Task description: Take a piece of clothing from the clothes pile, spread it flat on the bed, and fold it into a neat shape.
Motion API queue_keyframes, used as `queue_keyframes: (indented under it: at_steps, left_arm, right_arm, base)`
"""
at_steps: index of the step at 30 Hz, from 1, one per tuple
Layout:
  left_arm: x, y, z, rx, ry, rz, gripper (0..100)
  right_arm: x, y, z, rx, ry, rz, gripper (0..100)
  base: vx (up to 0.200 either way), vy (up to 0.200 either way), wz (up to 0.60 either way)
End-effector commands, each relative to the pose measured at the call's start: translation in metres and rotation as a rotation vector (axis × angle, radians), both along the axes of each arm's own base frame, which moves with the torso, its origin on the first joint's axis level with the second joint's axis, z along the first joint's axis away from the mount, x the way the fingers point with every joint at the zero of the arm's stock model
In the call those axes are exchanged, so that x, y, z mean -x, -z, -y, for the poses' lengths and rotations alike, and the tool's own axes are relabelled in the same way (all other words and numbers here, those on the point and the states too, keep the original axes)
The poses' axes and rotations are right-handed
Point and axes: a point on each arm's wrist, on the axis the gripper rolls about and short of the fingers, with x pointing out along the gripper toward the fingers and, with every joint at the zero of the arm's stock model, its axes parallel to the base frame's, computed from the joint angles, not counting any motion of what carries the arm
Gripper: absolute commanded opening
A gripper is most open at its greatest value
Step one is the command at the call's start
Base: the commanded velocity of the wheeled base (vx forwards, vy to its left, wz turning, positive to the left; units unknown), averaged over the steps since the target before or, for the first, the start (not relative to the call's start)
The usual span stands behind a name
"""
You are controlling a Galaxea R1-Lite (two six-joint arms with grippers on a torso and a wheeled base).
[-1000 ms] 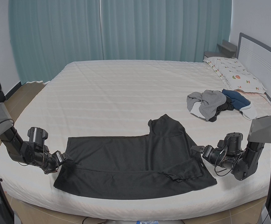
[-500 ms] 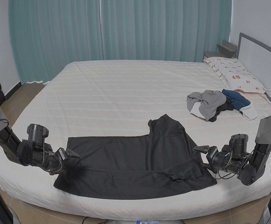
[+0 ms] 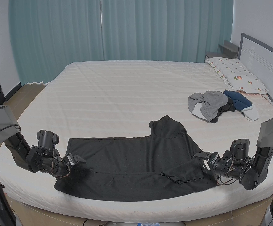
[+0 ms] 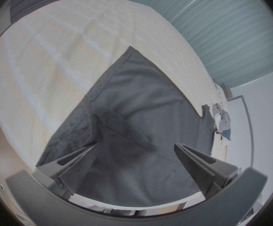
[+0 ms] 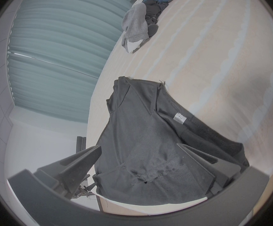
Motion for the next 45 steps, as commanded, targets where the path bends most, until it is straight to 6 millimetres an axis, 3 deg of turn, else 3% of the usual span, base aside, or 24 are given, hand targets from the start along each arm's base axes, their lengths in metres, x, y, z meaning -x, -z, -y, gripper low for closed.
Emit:
queue_keyframes:
  at_steps: [1, 15, 21, 45]
  left_arm:
    - [-0.001, 0.012, -0.01, -0.045, -0.004, -0.023, 100]
    - [-0.004, -0.005, -0.029, -0.061, -0.055, 0.036, 100]
    - [-0.003, -0.019, -0.028, -0.035, -0.069, 0.077, 100]
    - [-0.006, -0.013, -0.027, -0.002, -0.077, 0.058, 100]
  right_arm:
    - [0.008, -0.004, -0.005, 0.007, -0.02, 0.011, 100]
    - [0.019, 0.003, -0.039, 0.09, -0.034, 0.002, 100]
    - [0.017, 0.008, -0.041, 0.13, -0.01, -0.043, 100]
    - [0.014, 0.024, -0.061, 0.169, -0.009, -0.103, 100]
  base:
    - [0.0, 0.0, 0.0]
    - [0.0, 0.0, 0.0]
    - [0.0, 0.0, 0.0]
    - [0.0, 0.0, 0.0]
